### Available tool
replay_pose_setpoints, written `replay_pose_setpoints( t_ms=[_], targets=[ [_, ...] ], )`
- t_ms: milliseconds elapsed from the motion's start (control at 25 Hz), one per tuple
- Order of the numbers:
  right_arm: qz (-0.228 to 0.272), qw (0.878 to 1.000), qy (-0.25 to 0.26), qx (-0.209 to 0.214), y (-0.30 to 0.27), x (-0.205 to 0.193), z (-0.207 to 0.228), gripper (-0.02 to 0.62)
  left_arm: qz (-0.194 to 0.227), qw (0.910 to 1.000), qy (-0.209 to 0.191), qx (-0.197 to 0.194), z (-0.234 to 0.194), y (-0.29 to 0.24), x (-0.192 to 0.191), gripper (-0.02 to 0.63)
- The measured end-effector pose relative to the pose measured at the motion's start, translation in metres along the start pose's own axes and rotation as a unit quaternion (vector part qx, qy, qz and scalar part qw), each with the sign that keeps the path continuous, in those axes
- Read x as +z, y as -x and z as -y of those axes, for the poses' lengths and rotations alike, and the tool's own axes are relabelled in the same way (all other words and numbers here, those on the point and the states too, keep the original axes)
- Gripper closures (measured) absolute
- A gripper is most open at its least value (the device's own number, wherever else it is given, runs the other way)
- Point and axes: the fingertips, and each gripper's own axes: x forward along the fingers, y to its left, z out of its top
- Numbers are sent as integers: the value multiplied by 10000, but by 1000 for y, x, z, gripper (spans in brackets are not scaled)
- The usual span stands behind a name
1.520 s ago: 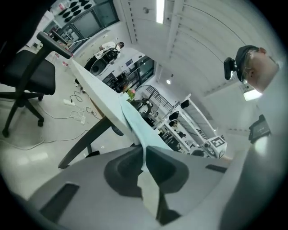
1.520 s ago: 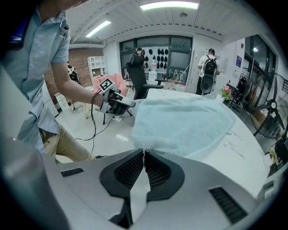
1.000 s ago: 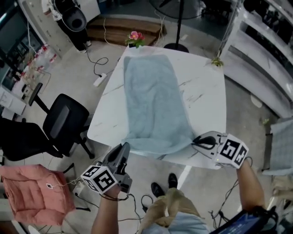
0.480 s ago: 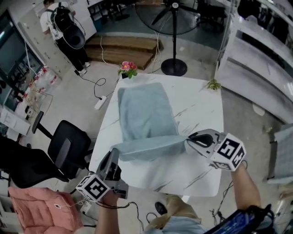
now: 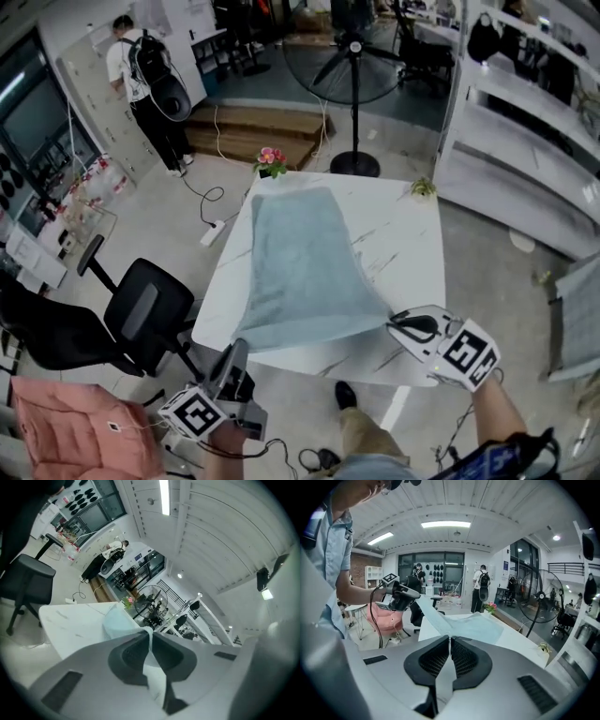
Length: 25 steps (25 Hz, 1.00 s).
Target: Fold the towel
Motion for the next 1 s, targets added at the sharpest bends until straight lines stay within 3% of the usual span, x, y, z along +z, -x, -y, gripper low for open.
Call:
replay_pose_setpoints(
  t_ms=[160,400,600,840,1000],
  targets=[
    [-110,9998,51,-168,33,-27,-54,566,-84,9998,172,-36,12,53,-34,580],
    [-150,9996,103,-215,82,-56,-122,566,-172,9998,-136,-26,29,117,-72,580],
    [-290,9995,97,-77,122,-70,-174,566,-177,9996,204,90,39,169,-108,578],
    [-282,9996,4,-12,145,-68,-201,566,-248,9978,573,238,40,202,-126,578],
    [-228,9997,-7,-54,145,-58,-201,566,-190,9982,552,115,46,204,-116,578]
  ],
)
